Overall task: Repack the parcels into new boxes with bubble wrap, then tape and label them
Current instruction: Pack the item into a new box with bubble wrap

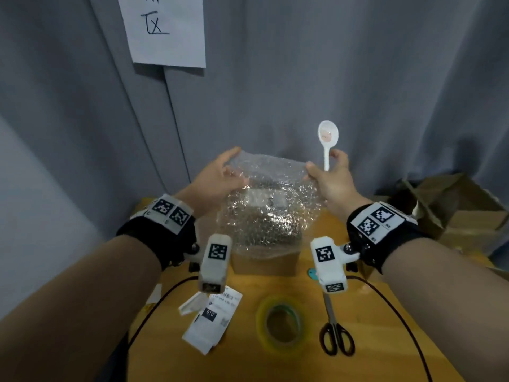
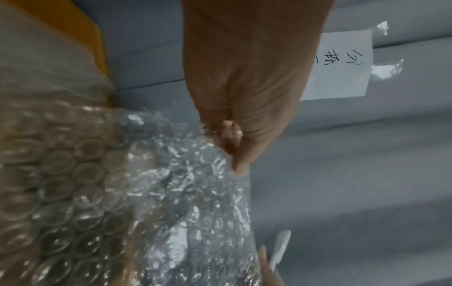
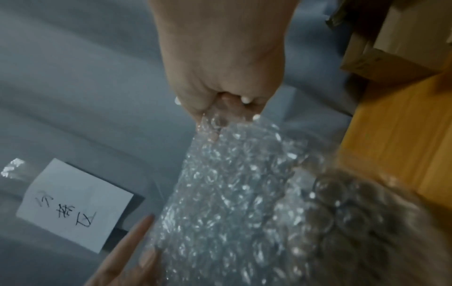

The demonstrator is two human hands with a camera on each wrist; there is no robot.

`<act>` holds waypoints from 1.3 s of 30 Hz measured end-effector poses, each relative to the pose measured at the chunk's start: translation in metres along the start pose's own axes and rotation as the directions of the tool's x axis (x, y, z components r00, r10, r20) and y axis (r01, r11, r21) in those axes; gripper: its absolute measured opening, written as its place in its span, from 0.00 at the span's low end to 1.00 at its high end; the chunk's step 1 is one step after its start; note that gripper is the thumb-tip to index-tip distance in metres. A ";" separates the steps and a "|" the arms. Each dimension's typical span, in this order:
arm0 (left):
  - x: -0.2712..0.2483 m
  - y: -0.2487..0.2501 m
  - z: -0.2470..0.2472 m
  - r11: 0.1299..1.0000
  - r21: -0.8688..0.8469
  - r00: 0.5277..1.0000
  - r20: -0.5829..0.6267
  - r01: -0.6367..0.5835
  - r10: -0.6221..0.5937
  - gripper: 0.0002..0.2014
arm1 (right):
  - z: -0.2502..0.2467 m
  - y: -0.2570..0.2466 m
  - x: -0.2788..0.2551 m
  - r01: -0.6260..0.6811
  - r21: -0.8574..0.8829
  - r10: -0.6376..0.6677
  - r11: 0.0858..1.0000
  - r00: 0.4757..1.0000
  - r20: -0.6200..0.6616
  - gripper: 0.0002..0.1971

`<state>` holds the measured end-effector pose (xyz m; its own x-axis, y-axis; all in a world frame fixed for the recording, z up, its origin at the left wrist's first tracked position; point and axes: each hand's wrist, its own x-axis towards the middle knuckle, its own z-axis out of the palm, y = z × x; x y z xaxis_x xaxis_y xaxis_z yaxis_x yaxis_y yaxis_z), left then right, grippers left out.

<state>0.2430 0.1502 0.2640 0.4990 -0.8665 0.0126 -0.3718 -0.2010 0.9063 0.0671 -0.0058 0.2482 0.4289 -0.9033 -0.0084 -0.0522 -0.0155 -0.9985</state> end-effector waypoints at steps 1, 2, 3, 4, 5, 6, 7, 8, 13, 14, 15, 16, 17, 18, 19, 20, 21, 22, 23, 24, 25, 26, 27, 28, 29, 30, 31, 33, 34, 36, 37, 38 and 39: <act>-0.001 0.004 0.004 0.989 0.146 1.000 -0.007 -0.012 0.013 0.36 | -0.003 0.000 -0.001 0.015 -0.044 -0.013 0.999 0.999 0.046 0.28; -0.001 0.006 0.007 0.952 0.305 1.000 -0.011 -0.023 0.028 0.32 | -0.007 0.001 0.000 0.025 -0.093 -0.014 0.995 0.994 0.110 0.27; 0.000 0.005 0.008 0.897 0.440 0.999 -0.009 -0.038 0.047 0.28 | -0.009 0.002 -0.001 0.030 -0.143 -0.002 0.989 0.981 0.191 0.25; 0.001 0.004 0.008 0.853 0.519 0.997 -0.010 -0.059 0.075 0.22 | -0.012 0.003 -0.002 0.037 -0.198 0.021 0.979 0.959 0.282 0.24; 0.002 0.002 0.008 0.829 0.555 0.995 -0.024 -0.070 0.100 0.17 | -0.013 0.004 -0.002 0.055 -0.262 0.045 0.964 0.931 0.361 0.23; 0.004 -0.001 0.008 0.823 0.563 0.990 -0.057 -0.077 0.131 0.13 | -0.014 0.006 -0.003 0.085 -0.318 0.058 0.944 0.908 0.415 0.22; 0.007 -0.004 0.009 0.825 0.559 0.981 -0.102 -0.083 0.167 0.11 | -0.013 0.009 -0.002 0.113 -0.356 0.059 0.928 0.897 0.438 0.20; 0.010 -0.007 0.010 0.836 0.540 0.968 -0.145 -0.097 0.206 0.10 | -0.013 0.013 -0.001 0.135 -0.372 0.046 0.918 0.897 0.439 0.19; 0.015 -0.004 0.020 0.994 -0.001 0.981 -0.162 -0.109 0.107 0.07 | -0.010 0.020 0.001 0.136 -0.271 -0.053 0.953 0.954 0.294 0.15; 0.016 -0.004 0.023 0.994 -0.033 0.979 -0.181 -0.105 0.097 0.08 | -0.010 0.018 -0.001 0.127 -0.206 -0.068 0.970 0.960 0.272 0.16; 0.017 -0.004 0.026 0.993 -0.038 0.972 -0.208 -0.114 0.104 0.09 | -0.011 0.018 -0.001 0.102 -0.139 -0.063 0.985 0.964 0.259 0.18; 0.020 -0.005 0.029 0.991 -0.034 0.963 -0.244 -0.128 0.116 0.09 | -0.012 0.017 -0.002 0.069 -0.080 -0.046 0.994 0.965 0.257 0.22; 0.021 -0.006 0.031 0.991 -0.021 0.953 -0.277 -0.135 0.124 0.09 | -0.014 0.018 0.000 0.038 -0.048 -0.024 0.998 0.965 0.263 0.28; 0.025 -0.009 0.032 0.991 0.001 0.942 -0.311 -0.132 0.126 0.09 | -0.015 0.020 0.000 0.015 -0.044 -0.002 0.999 0.961 0.277 0.33; 0.028 -0.012 0.032 0.992 0.038 0.928 -0.351 -0.118 0.124 0.09 | -0.016 0.022 0.001 0.002 -0.052 0.014 0.999 0.954 0.299 0.36; 0.032 -0.017 0.032 0.992 0.068 0.912 -0.392 -0.103 0.122 0.09 | -0.015 0.025 0.000 -0.011 -0.057 0.029 0.998 0.944 0.328 0.37; 0.033 -0.019 0.033 0.992 0.091 0.897 -0.428 -0.084 0.115 0.09 | -0.014 0.029 -0.001 -0.031 -0.052 0.047 0.998 0.934 0.354 0.37; 0.034 -0.023 0.034 0.993 0.096 0.891 -0.442 -0.071 0.107 0.10 | -0.011 0.031 -0.002 -0.056 -0.044 0.068 0.997 0.928 0.366 0.36; 0.032 -0.023 0.035 0.993 0.101 0.888 -0.447 -0.069 0.107 0.12 | -0.008 0.033 -0.002 -0.084 -0.042 0.093 0.996 0.929 0.359 0.35; 0.034 -0.026 0.036 0.992 0.103 0.892 -0.439 -0.066 0.105 0.14 | -0.005 0.033 -0.002 -0.106 -0.040 0.114 0.994 0.932 0.343 0.34; 0.032 -0.026 0.037 0.992 0.112 0.896 -0.432 -0.061 0.104 0.18 | -0.002 0.034 0.000 -0.119 -0.039 0.125 0.992 0.935 0.330 0.32; 0.033 -0.028 0.036 0.993 0.104 0.898 -0.429 -0.061 0.100 0.22 | 0.001 0.035 0.001 -0.120 -0.044 0.128 0.992 0.937 0.324 0.30; 0.033 -0.028 0.035 0.995 0.077 0.899 -0.427 -0.066 0.093 0.25 | 0.003 0.037 0.004 -0.120 -0.057 0.132 0.991 0.939 0.317 0.27; 0.033 -0.029 0.033 0.998 0.024 0.909 -0.412 -0.056 0.061 0.26 | 0.004 0.038 0.006 -0.125 -0.075 0.142 0.989 0.942 0.303 0.23; 0.031 -0.028 0.031 0.998 -0.048 0.924 -0.382 -0.042 0.020 0.23 | 0.004 0.039 0.007 -0.133 -0.084 0.152 0.988 0.946 0.286 0.19; 0.029 -0.028 0.028 0.989 -0.143 0.949 -0.316 -0.034 -0.013 0.16 | 0.005 0.039 0.009 -0.139 -0.078 0.155 0.987 0.952 0.264 0.15; 0.025 -0.027 0.025 0.976 -0.218 0.975 -0.221 -0.013 -0.037 0.08 | 0.005 0.041 0.011 -0.134 -0.058 0.144 0.989 0.961 0.234 0.14; 0.020 -0.028 0.019 0.939 -0.327 0.994 0.006 0.102 -0.106 0.11 | 0.006 0.043 0.013 -0.123 0.003 0.121 0.992 0.978 0.172 0.16; 0.020 -0.031 0.018 0.911 -0.380 0.984 0.136 0.158 -0.113 0.10 | 0.007 0.041 0.012 -0.112 0.034 0.107 0.993 0.984 0.144 0.14; 0.019 -0.033 0.018 0.906 -0.388 0.968 0.238 0.170 -0.080 0.11 | 0.009 0.040 0.010 -0.091 0.054 0.085 0.994 0.990 0.115 0.09; 0.020 -0.033 0.020 0.914 -0.372 0.973 0.217 0.161 -0.082 0.14 | 0.011 0.040 0.010 -0.077 0.047 0.072 0.996 0.992 0.105 0.08; 0.020 -0.033 0.021 0.932 -0.336 0.984 0.154 0.137 -0.089 0.14 | 0.012 0.039 0.009 -0.052 0.029 0.049 0.998 0.995 0.085 0.08; 0.022 -0.034 0.021 0.951 -0.290 0.993 0.077 0.106 -0.087 0.12 | 0.013 0.039 0.010 -0.005 -0.006 0.006 1.000 0.999 0.049 0.10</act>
<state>0.2501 0.1286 0.2242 0.4678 -0.8783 -0.0987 -0.0744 -0.1504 0.9858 0.0804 -0.0098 0.2081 0.4725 -0.8812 -0.0168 -0.0599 -0.0131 -0.9981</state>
